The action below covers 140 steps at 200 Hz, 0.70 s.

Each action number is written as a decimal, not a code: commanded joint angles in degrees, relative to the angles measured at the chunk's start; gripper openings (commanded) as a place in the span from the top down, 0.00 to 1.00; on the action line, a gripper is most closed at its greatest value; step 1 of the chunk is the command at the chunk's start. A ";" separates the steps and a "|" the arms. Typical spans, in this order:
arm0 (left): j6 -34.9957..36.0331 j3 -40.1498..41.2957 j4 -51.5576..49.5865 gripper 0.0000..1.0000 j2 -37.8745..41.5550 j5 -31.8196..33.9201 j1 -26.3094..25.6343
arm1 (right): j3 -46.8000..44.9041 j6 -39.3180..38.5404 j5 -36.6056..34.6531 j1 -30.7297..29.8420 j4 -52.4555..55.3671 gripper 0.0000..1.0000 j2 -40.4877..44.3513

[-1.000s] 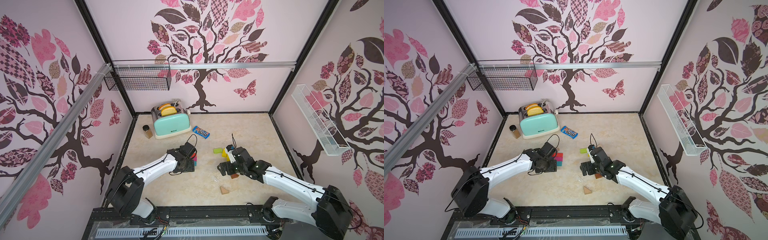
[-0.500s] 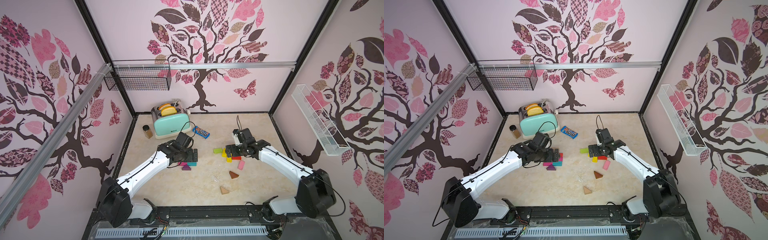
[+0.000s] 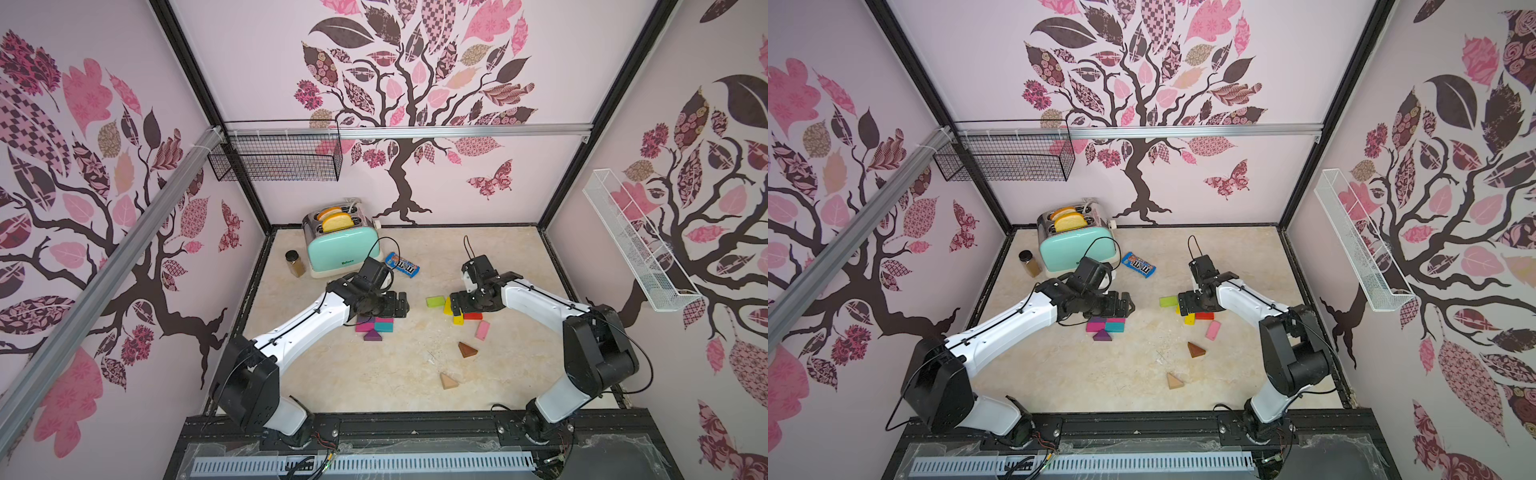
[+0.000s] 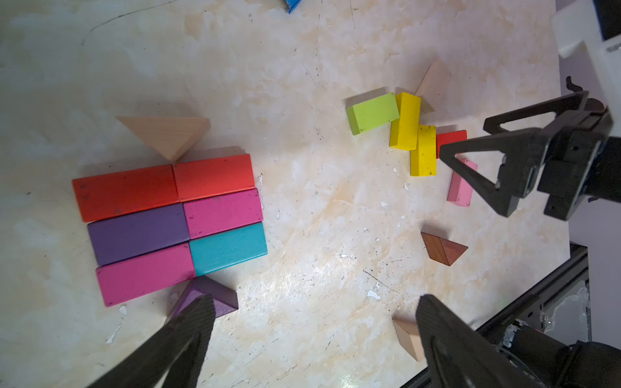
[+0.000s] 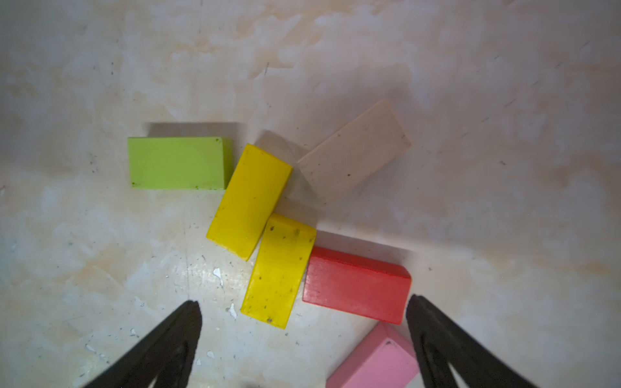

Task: Assemble a piece of candy with building blocks
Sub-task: Adjust the building block at the center of the board.

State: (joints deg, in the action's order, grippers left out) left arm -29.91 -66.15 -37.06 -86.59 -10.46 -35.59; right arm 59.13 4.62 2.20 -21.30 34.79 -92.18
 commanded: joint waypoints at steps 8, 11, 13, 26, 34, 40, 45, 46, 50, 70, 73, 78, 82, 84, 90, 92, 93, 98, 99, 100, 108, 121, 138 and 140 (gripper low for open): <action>0.12 -0.70 3.41 0.02 -1.42 -3.34 0.16 | -4.06 4.47 9.95 -0.14 -3.64 0.03 1.75; -0.03 -0.61 3.53 0.02 -1.54 -3.46 0.15 | -4.23 4.57 10.35 -0.12 -3.83 0.04 1.44; -0.05 -0.53 3.63 0.02 -1.60 -3.68 0.12 | -4.23 4.64 10.74 -0.10 -3.95 0.04 1.23; -0.40 -0.24 3.68 0.02 -1.60 -4.37 0.16 | -4.69 4.98 11.96 -0.10 -4.36 0.04 0.14; -0.49 0.15 3.70 0.02 -1.33 -4.39 0.17 | -5.35 5.38 12.57 -0.15 -5.12 0.05 0.15; -0.56 0.58 3.76 0.02 -1.09 -4.12 0.13 | -5.91 5.69 13.07 -0.15 -6.08 0.05 0.31; -0.62 0.89 3.82 0.02 -0.83 -3.76 0.17 | -6.52 5.98 13.67 -0.13 -6.85 0.05 0.34; -0.65 0.91 3.78 0.02 -0.76 -3.64 0.13 | -6.59 6.09 13.78 -0.14 -7.02 0.05 0.34; -0.76 1.21 3.90 0.02 -0.57 -3.25 0.15 | -6.68 6.28 14.24 -0.15 -7.43 0.05 0.25; -0.77 2.31 4.01 0.02 -0.16 -2.03 0.21 | -6.88 6.74 15.79 -0.49 -8.46 0.05 -0.58; -0.76 2.38 3.93 0.02 -0.16 -2.02 0.22 | -6.90 6.87 15.93 -0.57 -8.69 0.05 -0.69; -0.84 2.52 3.90 0.02 -0.14 -2.08 0.25 | -6.95 7.02 16.15 -0.58 -9.12 0.05 -1.00; -0.85 2.62 3.86 0.02 -0.16 -2.07 0.26 | -7.01 7.02 16.40 -0.59 -9.40 0.05 -1.25; -0.94 2.65 3.86 0.02 -0.16 -2.03 0.22 | -6.97 7.12 16.47 -0.59 -9.56 0.05 -1.38; -1.00 2.88 3.89 0.02 -0.12 -2.03 0.24 | -6.95 7.15 16.70 -0.65 -9.94 0.05 -1.91; -1.02 2.94 3.87 0.02 -0.04 -2.09 0.26 | -6.84 7.18 16.79 -0.65 -10.03 0.05 -2.05; -1.02 2.99 3.94 0.02 -0.01 -2.06 0.26 | -6.89 7.21 16.83 -0.62 -10.10 0.05 -2.13; -1.10 3.06 4.03 0.02 0.09 -2.02 0.26 | -6.79 7.24 17.22 -0.61 -10.43 0.06 -2.66; -1.11 3.10 4.02 0.02 0.14 -1.98 0.22 | -6.90 7.29 17.27 -0.64 -10.52 0.06 -2.74; -1.11 3.11 4.02 0.02 0.16 -1.96 0.24 | -6.78 7.31 17.38 -0.66 -10.61 0.06 -2.83; -1.11 3.26 3.92 0.02 0.32 -1.72 0.23 | -6.69 7.57 17.87 -0.72 -11.40 0.06 -3.53; -1.09 3.40 3.83 0.02 0.71 -1.36 0.28 | -6.05 7.79 18.35 -1.06 -12.18 0.06 -4.79; -0.85 3.54 3.44 0.02 0.89 -1.14 0.52 | -4.66 7.86 18.54 -1.95 -12.52 0.06 -6.44; -0.85 3.58 3.45 0.02 0.94 -1.14 0.53 | -4.47 7.90 18.55 -2.05 -12.59 0.06 -6.61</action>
State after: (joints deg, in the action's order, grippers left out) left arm -30.65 -62.96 -33.91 -87.35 -12.58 -35.53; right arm 53.15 11.62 19.18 -22.00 23.40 -95.81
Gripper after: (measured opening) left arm 0.981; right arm 0.939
